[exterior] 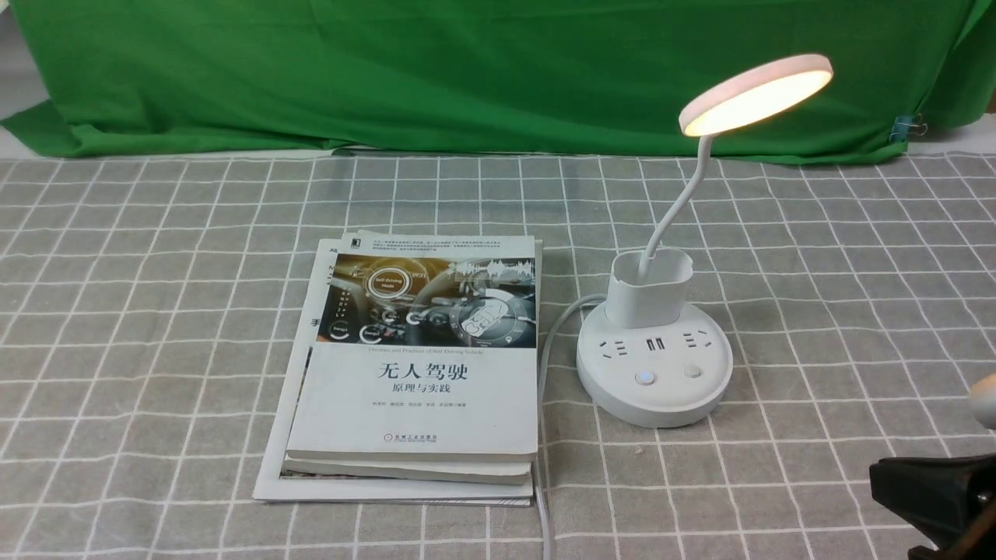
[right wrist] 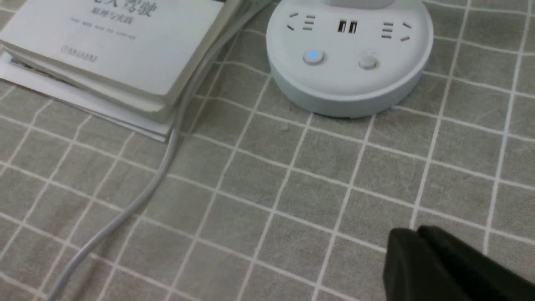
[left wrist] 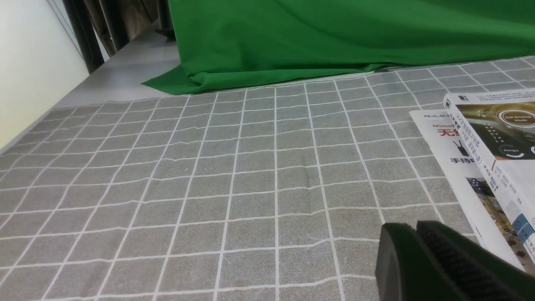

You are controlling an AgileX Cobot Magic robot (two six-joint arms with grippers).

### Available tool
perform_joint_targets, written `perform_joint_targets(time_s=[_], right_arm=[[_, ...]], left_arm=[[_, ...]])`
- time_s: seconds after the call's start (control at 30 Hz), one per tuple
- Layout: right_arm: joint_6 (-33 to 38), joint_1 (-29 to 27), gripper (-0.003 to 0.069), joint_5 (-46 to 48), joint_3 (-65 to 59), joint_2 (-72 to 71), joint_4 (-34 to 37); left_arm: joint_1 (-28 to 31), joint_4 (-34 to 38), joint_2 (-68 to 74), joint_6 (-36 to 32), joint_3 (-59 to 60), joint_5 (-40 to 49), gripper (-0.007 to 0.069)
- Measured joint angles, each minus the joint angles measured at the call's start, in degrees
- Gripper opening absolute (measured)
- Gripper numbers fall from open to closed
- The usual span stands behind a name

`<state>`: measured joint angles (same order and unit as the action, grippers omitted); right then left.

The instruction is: Turn on the desk lamp on the grey coffee tablecloth with your hand.

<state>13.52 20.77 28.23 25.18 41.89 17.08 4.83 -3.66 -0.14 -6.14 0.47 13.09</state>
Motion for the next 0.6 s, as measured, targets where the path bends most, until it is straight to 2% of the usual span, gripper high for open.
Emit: perform_joint_targets(time_s=[0.33, 0.43, 0.5, 0.6], right_arm=[[-0.4, -0.1, 0.0066, -0.9, -0.5, -3.3, -0.3], [-0.1, -1.3, 0.0035, -4.0, -2.1, -7.2, -0.3], [2.5, -4.3, 0.0027, -10.1, -6.7, -12.8, -0.6], [4.1, -8.1, 0.0027, -14.1, -13.0, -21.1, -1.2]], left_arm=[[0.0, 0.0, 0.0, 0.0, 0.0, 0.0, 0.0019], [0.0, 0.0, 0.0, 0.0, 0.0, 0.0, 0.0019], [0.0, 0.0, 0.0, 0.0, 0.0, 0.0, 0.0019], [0.0, 0.0, 0.0, 0.0, 0.0, 0.0, 0.0019]])
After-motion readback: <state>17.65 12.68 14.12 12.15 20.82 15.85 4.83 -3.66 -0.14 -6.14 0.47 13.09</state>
